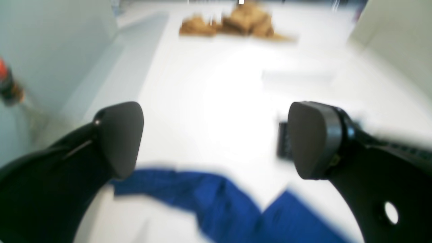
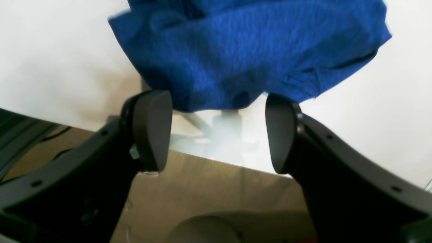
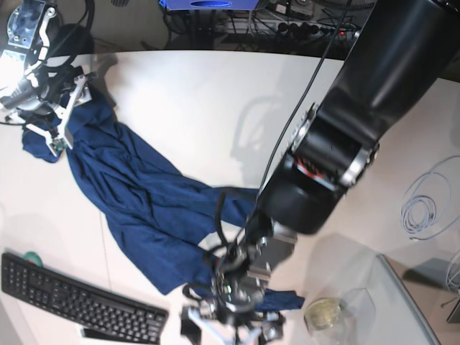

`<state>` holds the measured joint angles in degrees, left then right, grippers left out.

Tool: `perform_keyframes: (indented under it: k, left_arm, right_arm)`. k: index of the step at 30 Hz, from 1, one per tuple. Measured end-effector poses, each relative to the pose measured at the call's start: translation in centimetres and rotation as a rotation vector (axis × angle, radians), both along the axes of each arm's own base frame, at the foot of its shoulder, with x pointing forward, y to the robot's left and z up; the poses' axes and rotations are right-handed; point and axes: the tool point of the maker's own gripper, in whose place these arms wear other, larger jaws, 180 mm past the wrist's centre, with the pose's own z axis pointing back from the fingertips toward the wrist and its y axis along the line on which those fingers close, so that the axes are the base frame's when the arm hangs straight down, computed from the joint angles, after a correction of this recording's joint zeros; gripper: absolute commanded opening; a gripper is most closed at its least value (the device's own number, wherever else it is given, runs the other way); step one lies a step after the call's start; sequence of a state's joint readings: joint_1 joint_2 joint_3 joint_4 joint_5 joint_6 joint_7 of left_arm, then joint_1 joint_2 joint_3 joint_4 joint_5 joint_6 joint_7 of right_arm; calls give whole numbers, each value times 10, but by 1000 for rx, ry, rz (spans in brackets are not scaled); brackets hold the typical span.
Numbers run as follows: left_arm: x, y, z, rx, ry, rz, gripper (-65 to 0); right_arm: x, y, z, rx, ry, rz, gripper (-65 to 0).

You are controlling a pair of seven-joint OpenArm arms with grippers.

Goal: Layout the t-shirt on the table in an organized manner, then fold the t-shirt properly
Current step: 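Grasp the hem with the left gripper and drag it away from the right gripper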

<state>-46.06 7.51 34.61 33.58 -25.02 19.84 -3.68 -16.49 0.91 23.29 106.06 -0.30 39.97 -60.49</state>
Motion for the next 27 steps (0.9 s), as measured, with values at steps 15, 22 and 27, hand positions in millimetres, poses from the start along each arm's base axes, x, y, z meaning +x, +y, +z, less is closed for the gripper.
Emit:
perform_keyframes:
  k: [15,22,27]
  left_arm:
    - [-133,-58,-167,306,254,-324,-650]
    - [-140,-36,-190,364,301,-303,-650]
    - [-161,-20,-212,379,330,-300,-650]
  right_arm:
    - [60,-59,28,25,-270,-233,-239]
    - [86,-53,19,93,-269,-267,-239]
    - [90,-65,9,109,-276,-444,-239]
